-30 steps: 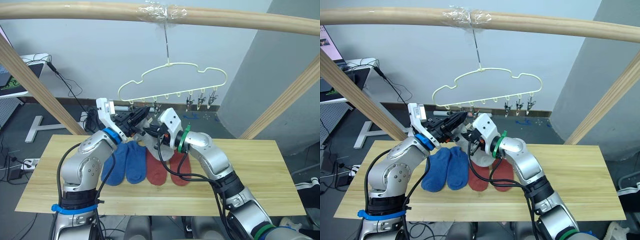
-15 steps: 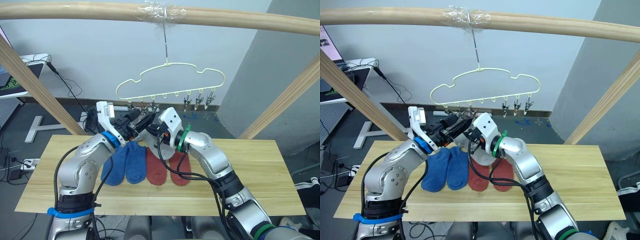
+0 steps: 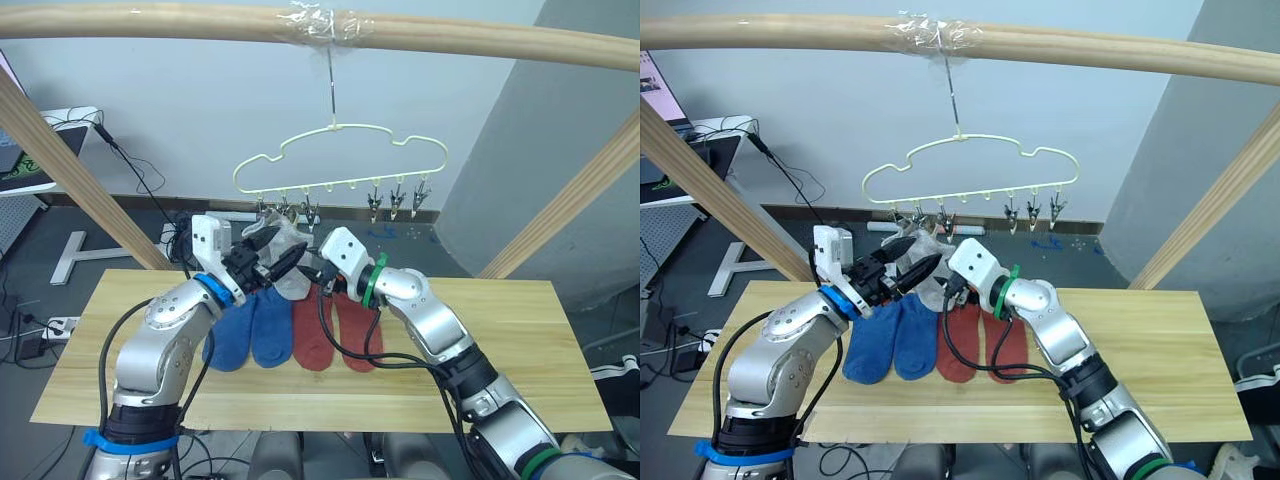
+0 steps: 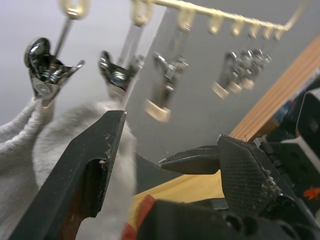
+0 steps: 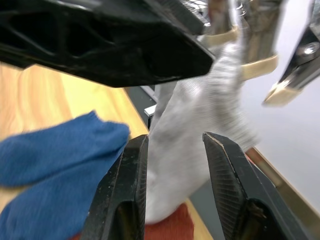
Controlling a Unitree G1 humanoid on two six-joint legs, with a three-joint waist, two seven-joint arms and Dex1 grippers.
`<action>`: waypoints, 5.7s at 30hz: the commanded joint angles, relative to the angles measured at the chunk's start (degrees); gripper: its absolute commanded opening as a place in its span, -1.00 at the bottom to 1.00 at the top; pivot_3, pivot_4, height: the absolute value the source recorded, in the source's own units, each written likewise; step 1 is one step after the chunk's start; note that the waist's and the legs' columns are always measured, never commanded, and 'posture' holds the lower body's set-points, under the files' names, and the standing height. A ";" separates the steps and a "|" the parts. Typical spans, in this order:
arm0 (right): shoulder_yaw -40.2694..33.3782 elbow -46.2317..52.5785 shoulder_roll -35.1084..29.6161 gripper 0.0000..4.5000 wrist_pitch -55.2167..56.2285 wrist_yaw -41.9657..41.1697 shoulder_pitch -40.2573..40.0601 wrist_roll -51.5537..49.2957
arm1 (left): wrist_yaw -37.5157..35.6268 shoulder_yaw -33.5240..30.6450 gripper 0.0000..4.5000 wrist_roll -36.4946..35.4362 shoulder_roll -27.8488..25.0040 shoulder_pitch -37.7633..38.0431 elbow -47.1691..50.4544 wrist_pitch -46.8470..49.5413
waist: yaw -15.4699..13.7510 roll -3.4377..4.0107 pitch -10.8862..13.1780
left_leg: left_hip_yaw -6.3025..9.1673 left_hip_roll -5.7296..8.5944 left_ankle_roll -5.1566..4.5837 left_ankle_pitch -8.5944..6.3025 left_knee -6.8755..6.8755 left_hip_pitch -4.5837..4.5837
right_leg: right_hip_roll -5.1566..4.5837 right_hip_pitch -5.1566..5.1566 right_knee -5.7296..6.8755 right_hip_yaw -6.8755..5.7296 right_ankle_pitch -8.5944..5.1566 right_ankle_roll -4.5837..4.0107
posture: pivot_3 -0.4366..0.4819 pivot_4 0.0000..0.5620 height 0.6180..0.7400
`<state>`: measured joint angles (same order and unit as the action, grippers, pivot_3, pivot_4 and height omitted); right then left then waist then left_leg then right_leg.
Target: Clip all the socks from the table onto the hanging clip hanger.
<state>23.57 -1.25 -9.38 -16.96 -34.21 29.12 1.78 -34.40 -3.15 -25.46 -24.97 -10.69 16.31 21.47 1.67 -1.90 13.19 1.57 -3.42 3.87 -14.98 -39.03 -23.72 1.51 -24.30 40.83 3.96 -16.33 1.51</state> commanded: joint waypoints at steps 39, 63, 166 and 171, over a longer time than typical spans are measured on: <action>-13.54 26.79 -17.35 -0.21 -11.82 -6.05 -7.25 -12.59 | 23.54 7.02 0.51 25.62 16.97 -9.53 -11.83 -21.40 | 0.39 -0.03 -0.03 | -0.02 0.02 -0.03 0.02 -0.02 0.05 | 0.07 0.04 0.03 0.05 0.00 0.01 | -0.20 -0.34 0.24; -13.69 26.11 -16.95 -0.20 -11.34 -5.97 -6.18 -13.96 | 23.42 6.71 0.16 25.38 17.06 -12.82 -15.66 -21.72 | 0.39 -0.03 -0.03 | -0.02 0.02 -0.03 0.02 -0.02 0.04 | 0.07 0.05 0.03 0.05 0.00 0.01 | -0.20 -0.35 0.24; -2.25 0.10 -6.48 1.00 -1.43 7.03 -7.67 1.60 | 18.04 4.05 -0.98 20.26 15.05 -14.87 -15.88 -18.79 | 0.36 -0.13 -0.19 | -0.04 0.02 0.09 0.11 -0.05 0.14 | 0.05 0.08 0.18 0.05 0.03 -0.03 | -0.14 -0.40 0.24; -3.16 -17.12 0.35 1.00 6.55 12.33 -4.69 3.33 | 16.17 3.11 -0.98 18.56 13.79 -14.92 -14.93 -17.09 | 0.47 -0.14 -0.20 | -0.04 -0.03 0.09 0.11 -0.04 0.22 | 0.10 0.10 0.24 0.04 0.03 -0.04 | -0.09 -0.39 0.24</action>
<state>21.47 -14.15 -10.47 -14.70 -24.00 22.23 4.43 -17.68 0.60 -6.17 -10.66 -25.04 -1.81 4.44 2.14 -2.04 12.99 1.53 -3.45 3.96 -14.87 -39.06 -23.51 1.61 -24.21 41.06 4.01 -16.30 1.46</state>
